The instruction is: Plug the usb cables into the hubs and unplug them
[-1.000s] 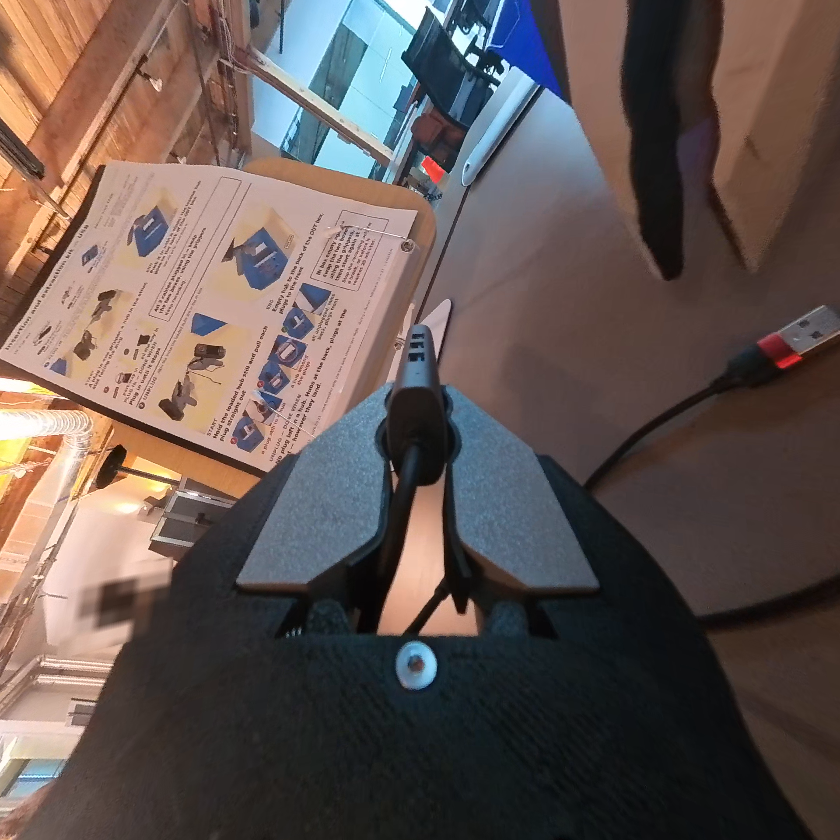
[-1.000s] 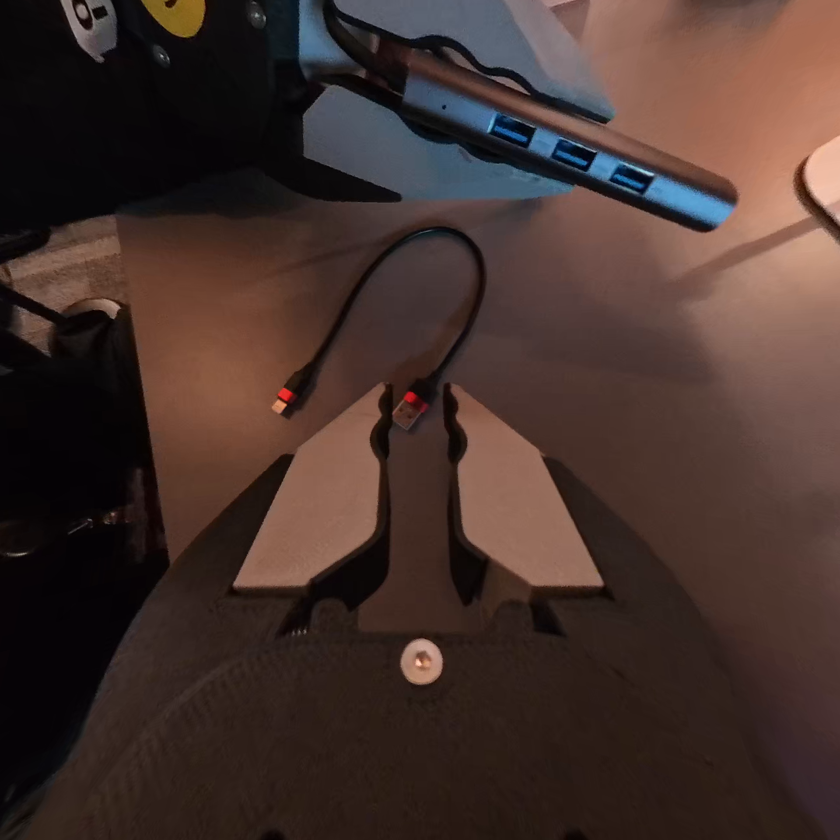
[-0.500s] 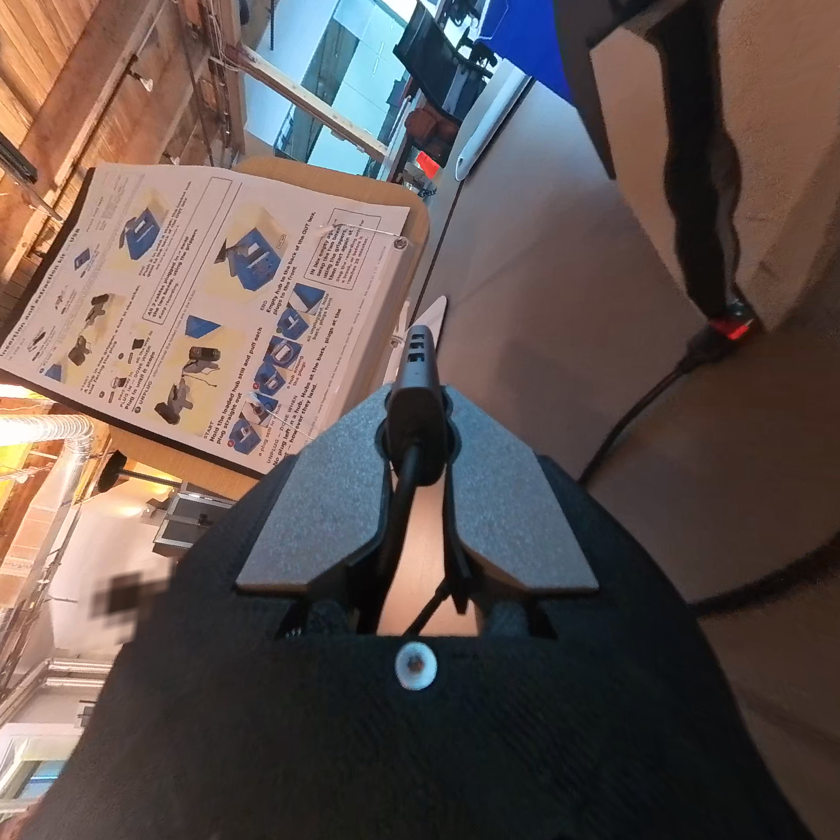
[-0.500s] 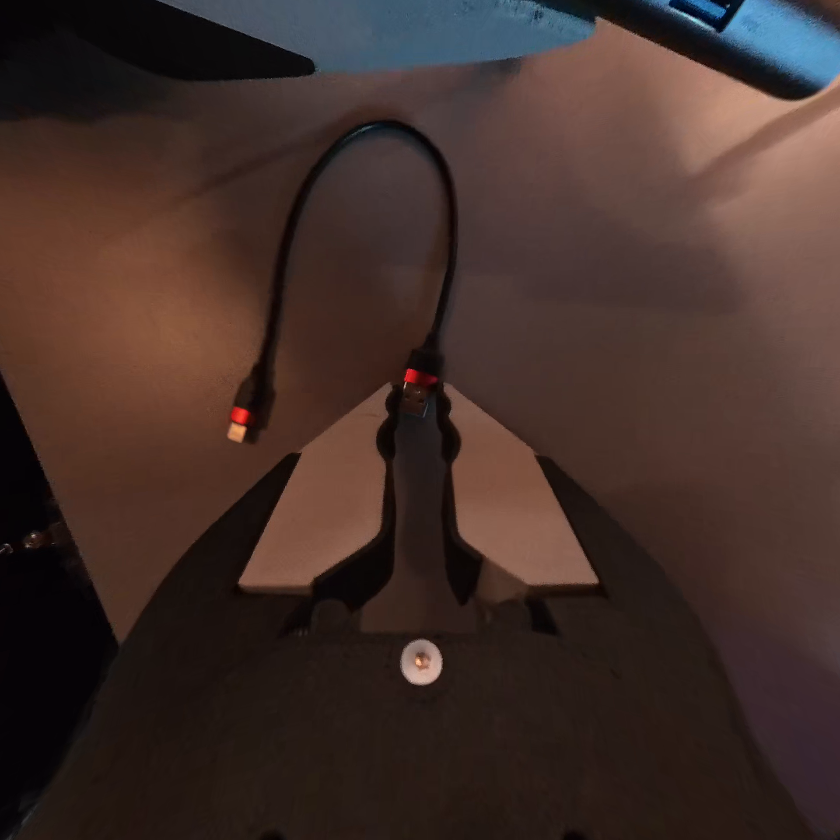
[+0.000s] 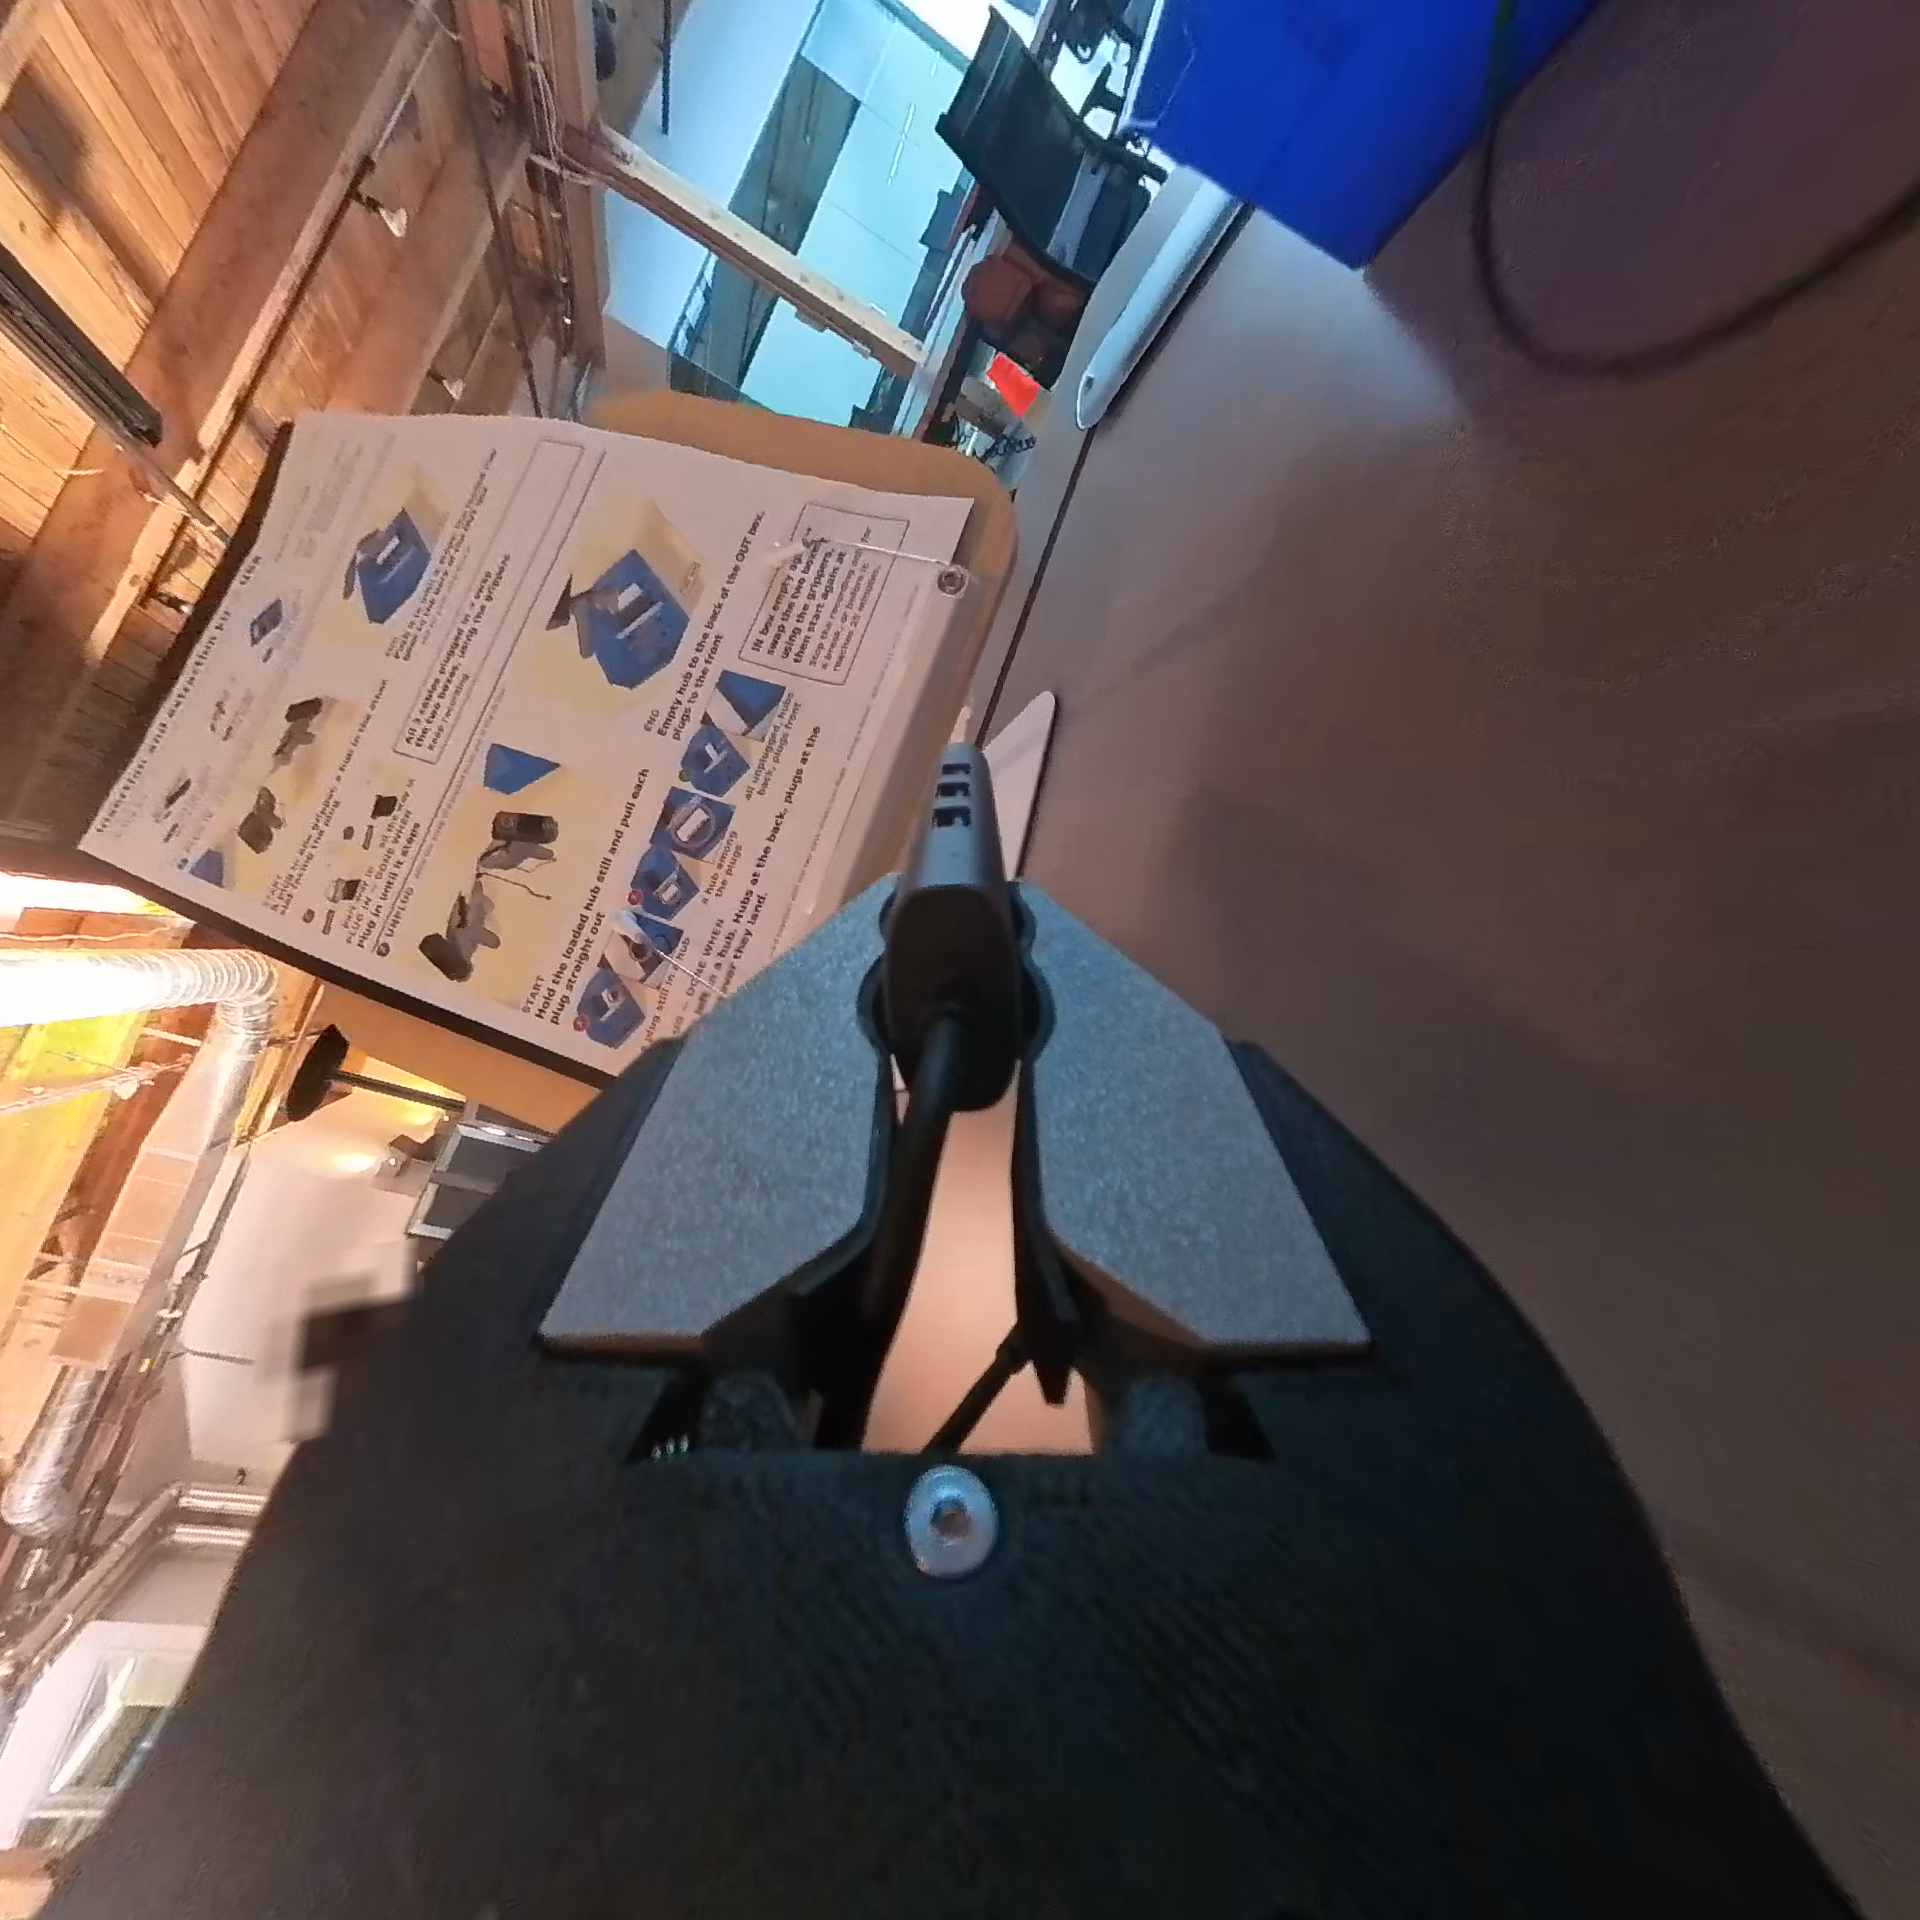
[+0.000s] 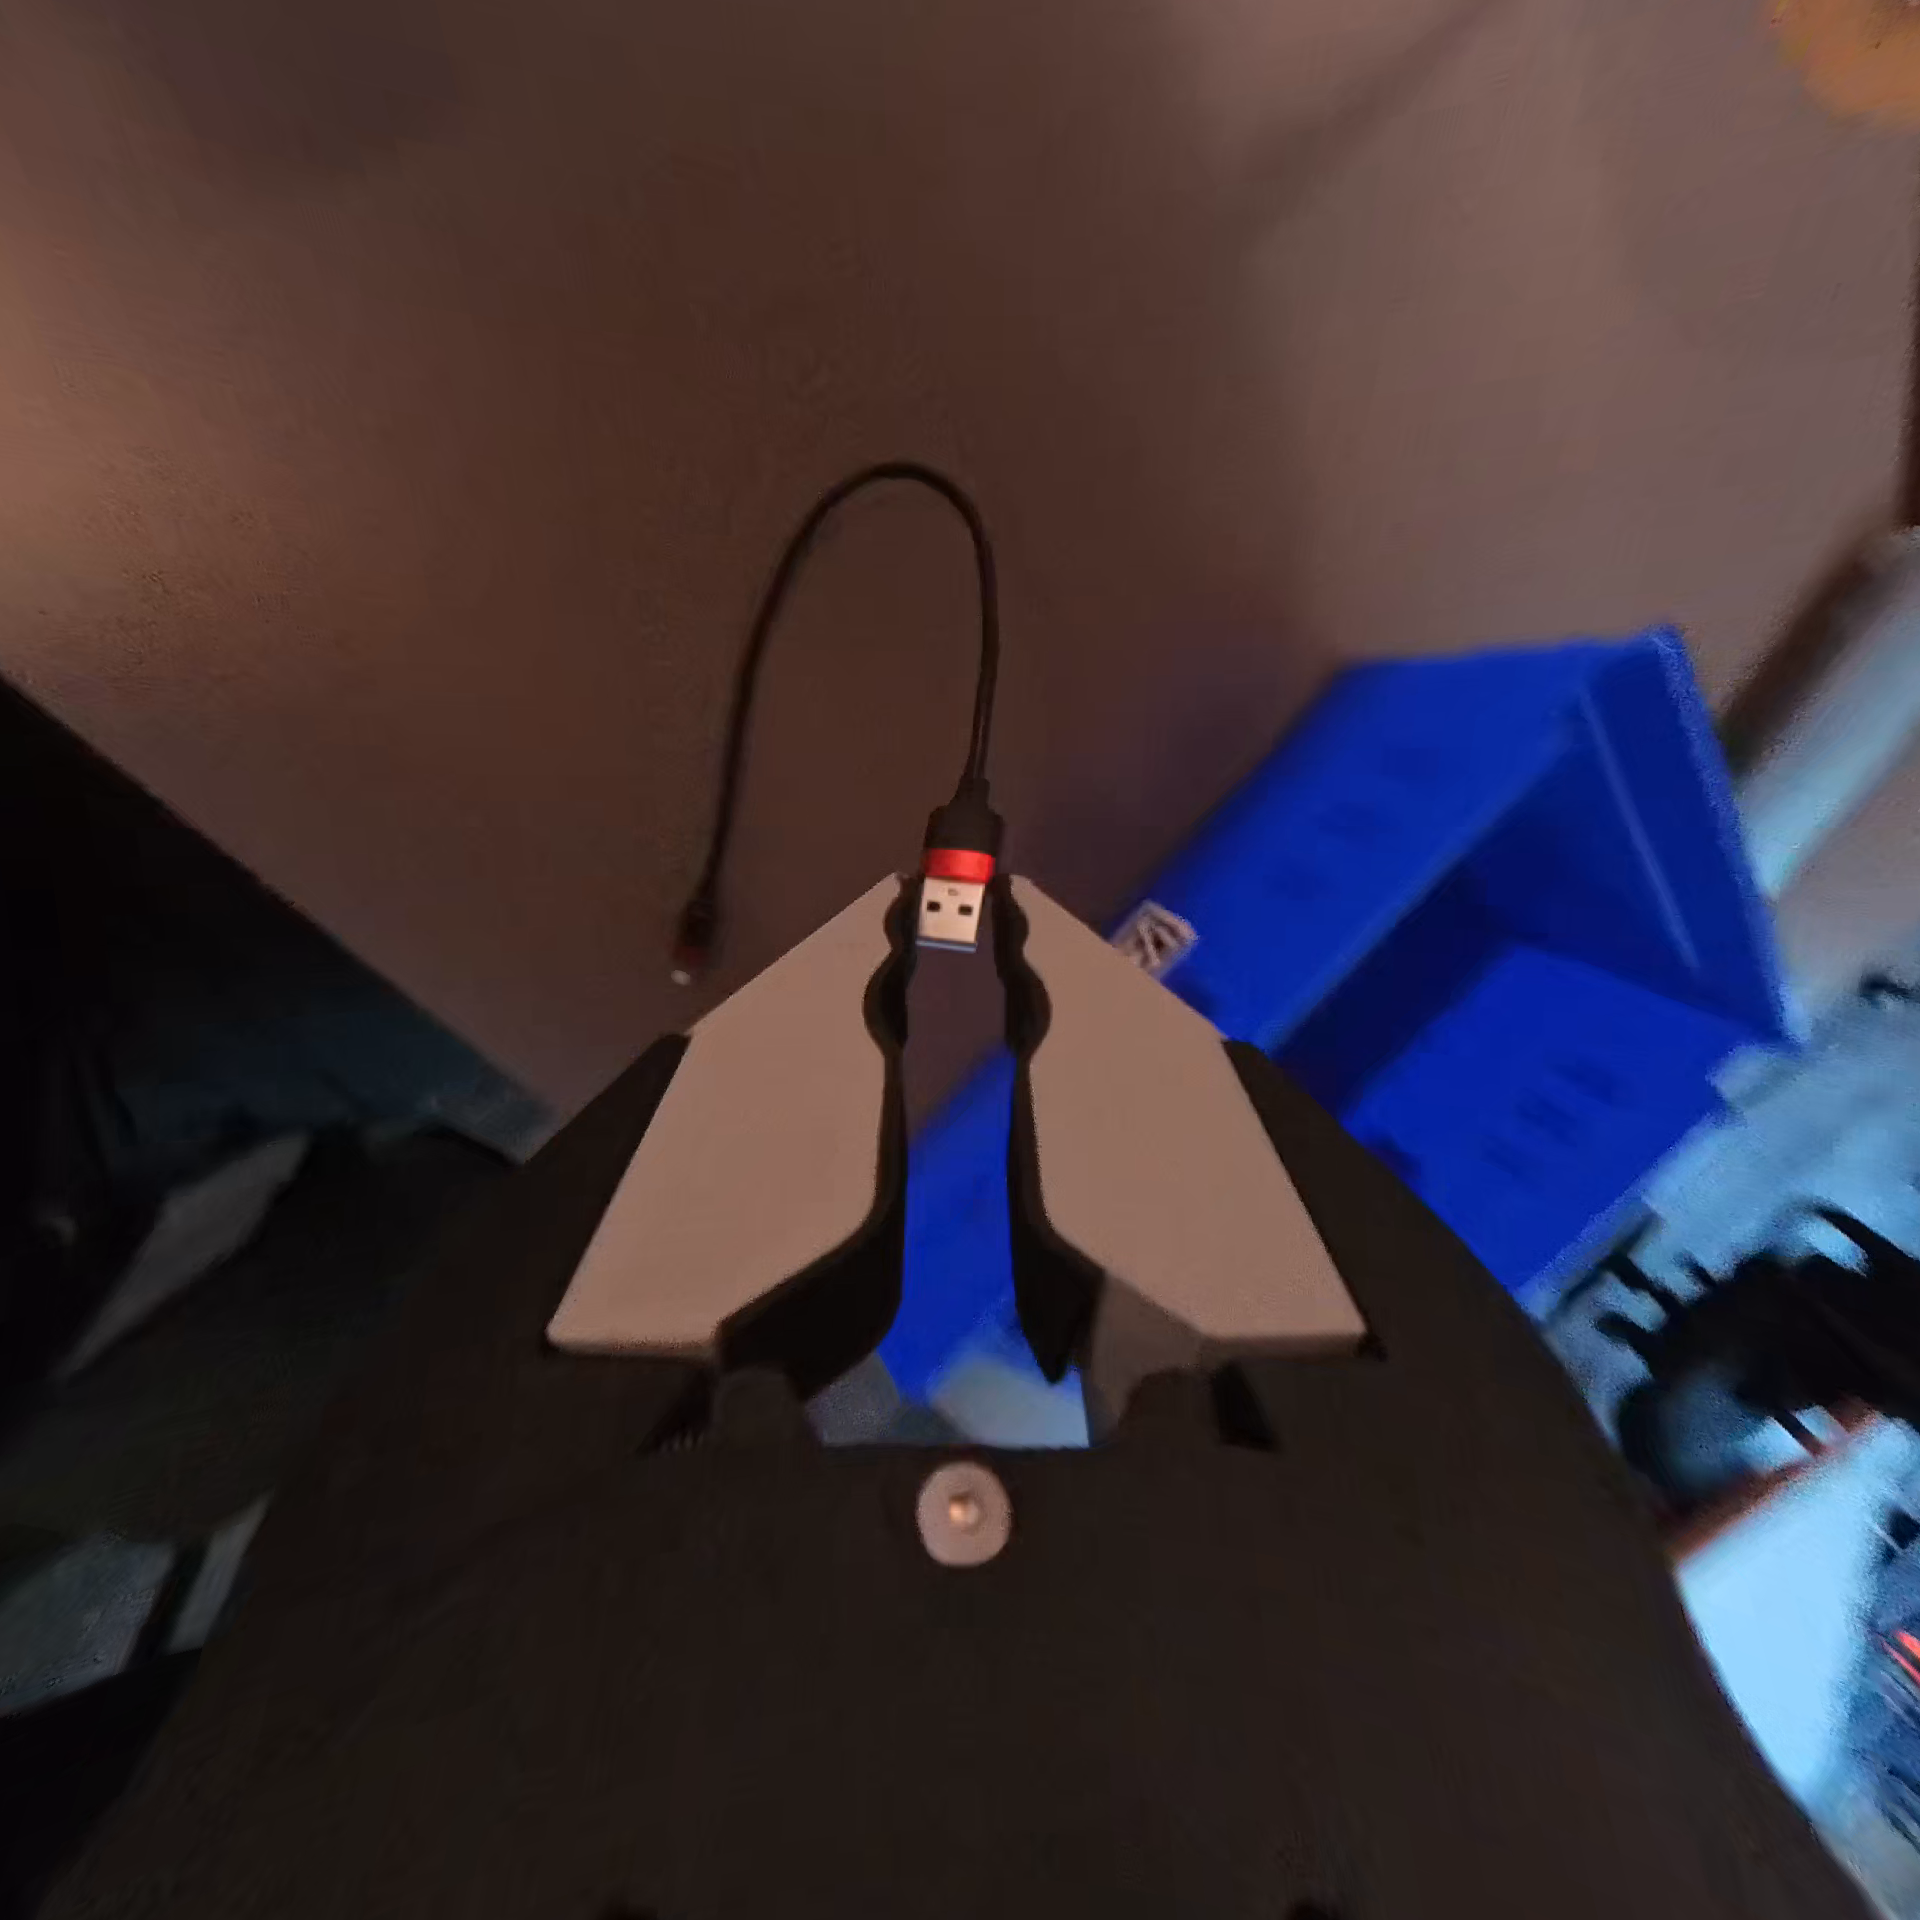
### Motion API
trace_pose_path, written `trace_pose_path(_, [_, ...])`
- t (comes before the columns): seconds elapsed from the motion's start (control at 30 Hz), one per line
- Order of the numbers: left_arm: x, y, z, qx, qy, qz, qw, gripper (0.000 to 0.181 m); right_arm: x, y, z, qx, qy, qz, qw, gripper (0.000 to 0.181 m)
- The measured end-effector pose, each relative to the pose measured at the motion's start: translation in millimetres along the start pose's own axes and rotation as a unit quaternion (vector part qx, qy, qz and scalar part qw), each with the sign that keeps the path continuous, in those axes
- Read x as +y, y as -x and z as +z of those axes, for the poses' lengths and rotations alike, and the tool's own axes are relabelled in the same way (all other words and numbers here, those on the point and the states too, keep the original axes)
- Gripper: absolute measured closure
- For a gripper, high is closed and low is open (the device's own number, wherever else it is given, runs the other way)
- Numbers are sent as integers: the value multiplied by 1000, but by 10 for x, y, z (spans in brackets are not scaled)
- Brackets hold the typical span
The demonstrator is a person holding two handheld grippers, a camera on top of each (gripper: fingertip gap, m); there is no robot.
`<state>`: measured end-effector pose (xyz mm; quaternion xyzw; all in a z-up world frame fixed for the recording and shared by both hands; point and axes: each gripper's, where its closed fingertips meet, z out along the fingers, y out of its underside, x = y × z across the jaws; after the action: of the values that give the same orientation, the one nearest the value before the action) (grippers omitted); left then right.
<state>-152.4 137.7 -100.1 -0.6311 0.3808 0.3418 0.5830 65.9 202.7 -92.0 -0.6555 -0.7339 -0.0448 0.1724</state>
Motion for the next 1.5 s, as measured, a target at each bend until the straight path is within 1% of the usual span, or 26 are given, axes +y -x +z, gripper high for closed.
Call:
trace_pose_path(0.07, [-9, 25, -10, -5, -1, -1, 1000, 167, 42, -99, -286, 25, 58, -22, 998, 170])
trace_pose_path(0.13, [12, 77, -16, -13, 3, -10, 1000, 167, -158, -77, -456, 28, 78, -43, 996, 171])
trace_pose_path(0.17, [47, 117, -16, -20, 11, -18, 1000, 167, -318, 13, -451, 11, 79, -53, 995, 180])
trace_pose_path(0.23, [130, 182, -12, -28, 25, -34, 999, 167, -661, 292, -254, -43, 75, -79, 993, 180])
trace_pose_path(0.33, [209, 200, -8, -26, 35, -54, 998, 167, -1008, 720, 250, -126, 74, -101, 984, 176])
trace_pose_path(0.37, [220, 189, -5, -24, 36, -55, 998, 167, -1043, 846, 368, -159, 76, -99, 979, 177])
trace_pose_path(0.4, [227, 170, -1, -21, 37, -53, 998, 167, -1033, 940, 442, -189, 82, -94, 974, 181])
trace_pose_path(0.47, [225, 135, 10, -16, 39, -46, 998, 167, -983, 988, 505, -210, 75, -79, 972, 181])
trace_pose_path(0.5, [215, 124, 13, -14, 39, -41, 998, 167, -955, 994, 486, -218, 62, -71, 971, 181])
trace_pose_path(0.53, [198, 120, 14, -14, 37, -37, 999, 167, -924, 1023, 429, -233, 46, -60, 970, 181])
trace_pose_path(0.57, [180, 119, 15, -13, 34, -35, 999, 167, -894, 1070, 341, -251, 30, -49, 966, 178])
trace_pose_path(0.63, [164, 120, 18, -12, 32, -34, 999, 167, -825, 1179, 111, -283, -6, -40, 958, 174])
trace_pose_path(0.67, [166, 121, 19, -12, 33, -34, 999, 166, -786, 1206, 6, -286, -25, -44, 957, 174])
trace_pose_path(0.73, [173, 113, 20, -10, 34, -34, 999, 166, -702, 1111, -99, -245, -54, -47, 967, 174])
trace_pose_path(0.8, [184, 99, 26, -7, 36, -36, 999, 166, -615, 822, -63, -171, -66, -17, 983, 170])
trace_pose_path(0.83, [189, 94, 29, -7, 38, -36, 999, 166, -580, 687, -19, -148, -70, 9, 986, 167])
trace_pose_path(0.9, [204, 86, 33, -7, 41, -37, 998, 166, -540, 553, 115, -150, -80, 67, 983, 158])
trace_pose_path(0.97, [226, 85, 34, -7, 45, -39, 998, 166, -520, 567, 293, -164, -89, 85, 979, 157])
trace_pose_path(1.03, [248, 91, 28, -8, 48, -42, 998, 166, -537, 754, 444, -170, -117, 29, 978, 158])
trace_pose_path(1.07, [250, 94, 26, -8, 48, -44, 998, 166, -543, 811, 520, -155, -130, -3, 979, 160])
trace_pose_path(1.13, [243, 89, 29, -6, 46, -48, 998, 166, -577, 826, 653, -117, -152, -50, 980, 157])
trace_pose_path(1.2, [239, 74, 35, -4, 46, -44, 998, 166, -640, 756, 754, -81, -171, -81, 979, 153])
trace_pose_path(1.3, [239, 61, 37, -3, 48, -37, 998, 166, -669, 689, 866, -55, -172, -148, 972, 152])
trace_pose_path(1.4, [249, 84, 31, -5, 48, -43, 998, 166, -685, 660, 906, -52, -162, -211, 963, 152])
trace_pose_path(1.43, [246, 91, 29, -6, 47, -45, 998, 166, -692, 649, 920, -53, -156, -228, 960, 152])
trace_pose_path(1.5, [238, 90, 30, -6, 45, -44, 998, 167, -696, 692, 953, -81, -139, -252, 954, 153])
